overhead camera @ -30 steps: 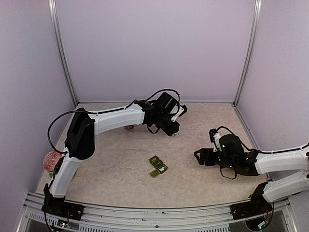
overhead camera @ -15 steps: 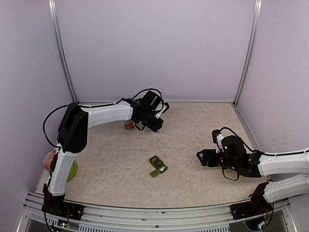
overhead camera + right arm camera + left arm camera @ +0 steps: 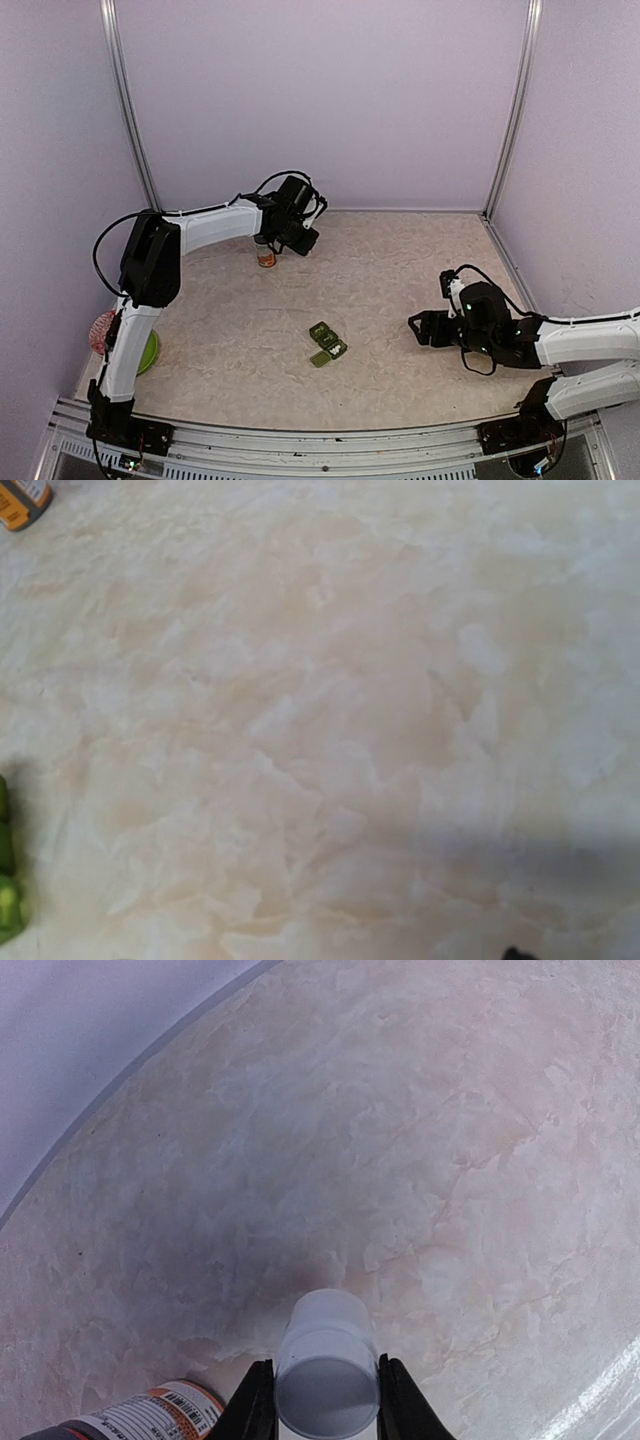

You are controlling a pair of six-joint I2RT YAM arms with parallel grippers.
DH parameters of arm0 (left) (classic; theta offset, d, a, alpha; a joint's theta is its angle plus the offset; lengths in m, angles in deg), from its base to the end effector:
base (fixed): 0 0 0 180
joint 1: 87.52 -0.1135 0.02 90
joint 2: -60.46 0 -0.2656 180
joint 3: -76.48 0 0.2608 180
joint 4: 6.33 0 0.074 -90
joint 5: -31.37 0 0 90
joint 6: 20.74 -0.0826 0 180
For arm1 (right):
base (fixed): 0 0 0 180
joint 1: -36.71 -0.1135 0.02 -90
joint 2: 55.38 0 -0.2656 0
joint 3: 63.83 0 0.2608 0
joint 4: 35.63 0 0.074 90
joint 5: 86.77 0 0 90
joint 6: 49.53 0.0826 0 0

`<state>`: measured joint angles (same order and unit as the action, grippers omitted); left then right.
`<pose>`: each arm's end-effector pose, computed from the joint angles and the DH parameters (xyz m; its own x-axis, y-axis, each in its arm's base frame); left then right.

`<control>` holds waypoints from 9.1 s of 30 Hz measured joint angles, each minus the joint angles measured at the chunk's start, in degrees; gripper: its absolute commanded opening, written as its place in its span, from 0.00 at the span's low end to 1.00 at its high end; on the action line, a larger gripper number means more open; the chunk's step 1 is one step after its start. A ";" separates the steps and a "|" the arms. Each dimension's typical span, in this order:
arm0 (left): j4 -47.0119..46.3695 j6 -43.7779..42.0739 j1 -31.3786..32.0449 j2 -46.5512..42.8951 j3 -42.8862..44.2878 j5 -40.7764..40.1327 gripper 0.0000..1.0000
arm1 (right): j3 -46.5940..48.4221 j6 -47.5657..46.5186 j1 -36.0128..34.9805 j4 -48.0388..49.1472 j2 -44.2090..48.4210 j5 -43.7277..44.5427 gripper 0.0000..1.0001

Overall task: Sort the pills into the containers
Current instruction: Place the pill bottle at the center of the board, then adjust the pill container at the center of the board, then hold the pill container at the center of the board, then close the lid of the pill container.

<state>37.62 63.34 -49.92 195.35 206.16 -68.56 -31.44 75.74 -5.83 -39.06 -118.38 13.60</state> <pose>0.4593 -0.3357 0.1604 -0.5434 0.5467 -0.6370 0.5708 0.7971 0.1972 0.1961 0.1598 0.1304 -0.6573 0.1677 -0.7347 -0.2151 0.8926 0.3962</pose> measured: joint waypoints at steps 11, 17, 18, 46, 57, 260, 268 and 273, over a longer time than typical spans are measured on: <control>2.19 -1.03 -0.68 1.57 0.68 -0.63 0.30 | -0.31 0.00 0.00 -0.13 0.15 -0.07 0.77; 2.43 -1.03 -1.22 1.62 0.68 -0.59 0.40 | -0.31 0.00 0.00 -0.13 -0.68 -0.28 0.77; 2.43 -1.03 -1.27 1.62 0.68 -0.59 0.41 | -0.31 0.00 0.00 -0.13 -0.74 -0.31 0.77; -11.47 9.44 9.55 -27.82 -36.30 0.46 0.99 | 5.44 -4.59 0.13 3.74 -13.84 -8.22 0.91; -15.87 19.21 14.23 -30.27 -53.81 -0.07 0.99 | 10.27 -7.58 -1.44 3.93 -19.32 -9.60 1.00; -57.07 25.00 12.20 -27.23 -66.53 50.01 0.84 | 22.40 -1.97 -3.06 9.42 -38.75 -31.82 0.62; -53.53 24.11 11.80 -32.41 -66.38 47.30 0.98 | 23.17 -9.29 -3.10 2.23 -35.56 -29.38 0.76; -50.77 23.15 10.01 -37.24 -66.60 45.20 0.99 | 24.87 -17.92 -3.69 -2.58 -32.98 -28.02 0.94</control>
<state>-13.15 86.49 -39.91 158.11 139.56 -23.36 -6.57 57.82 -9.53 -41.64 -151.36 -14.42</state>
